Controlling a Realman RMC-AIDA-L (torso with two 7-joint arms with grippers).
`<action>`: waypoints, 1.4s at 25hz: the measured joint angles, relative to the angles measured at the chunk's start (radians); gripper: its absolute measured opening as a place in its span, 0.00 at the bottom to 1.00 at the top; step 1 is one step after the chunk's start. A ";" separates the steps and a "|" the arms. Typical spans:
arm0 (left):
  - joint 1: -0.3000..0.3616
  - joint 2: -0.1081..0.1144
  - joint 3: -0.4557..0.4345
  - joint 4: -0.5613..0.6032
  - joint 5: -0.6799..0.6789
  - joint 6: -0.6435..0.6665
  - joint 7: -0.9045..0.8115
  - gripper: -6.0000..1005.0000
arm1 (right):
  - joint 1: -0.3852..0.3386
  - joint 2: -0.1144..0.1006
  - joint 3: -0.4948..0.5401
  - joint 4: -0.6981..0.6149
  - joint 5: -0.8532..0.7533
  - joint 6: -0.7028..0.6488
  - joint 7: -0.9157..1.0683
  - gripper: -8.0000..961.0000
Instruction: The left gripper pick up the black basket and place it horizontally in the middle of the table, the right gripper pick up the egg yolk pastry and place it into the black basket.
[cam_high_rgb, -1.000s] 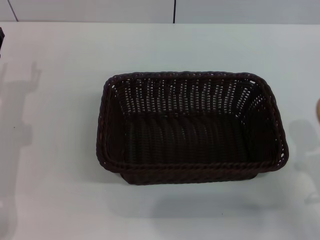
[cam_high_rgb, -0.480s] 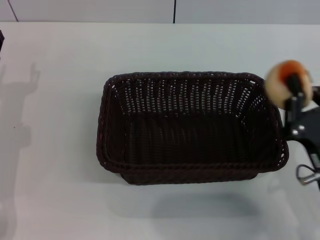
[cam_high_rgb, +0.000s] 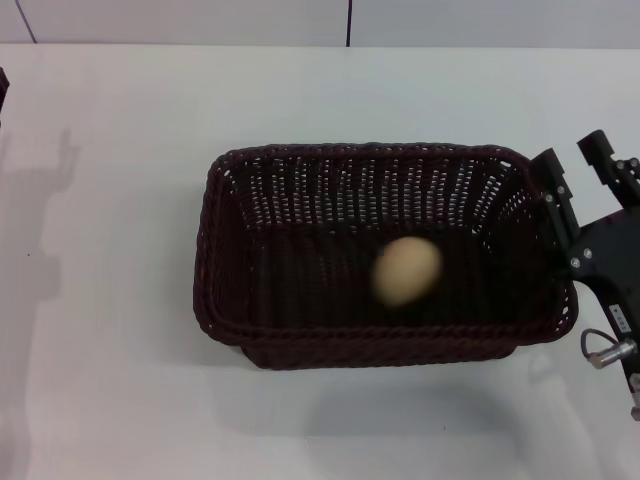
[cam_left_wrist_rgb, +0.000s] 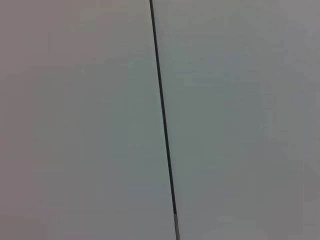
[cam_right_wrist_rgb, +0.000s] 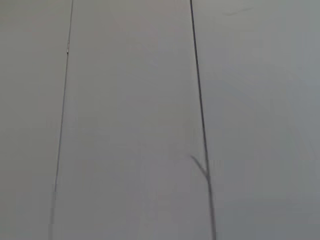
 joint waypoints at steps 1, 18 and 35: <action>0.001 0.000 0.000 0.000 0.000 0.000 0.000 0.78 | -0.006 0.000 0.006 0.000 0.002 -0.002 0.000 0.36; 0.059 0.003 0.029 0.031 0.001 -0.001 -0.092 0.78 | -0.253 0.003 0.326 -0.177 0.268 -0.053 0.192 0.87; 0.076 0.000 0.029 0.035 0.000 0.009 -0.092 0.78 | -0.258 0.006 0.340 -0.176 0.274 -0.041 0.196 0.88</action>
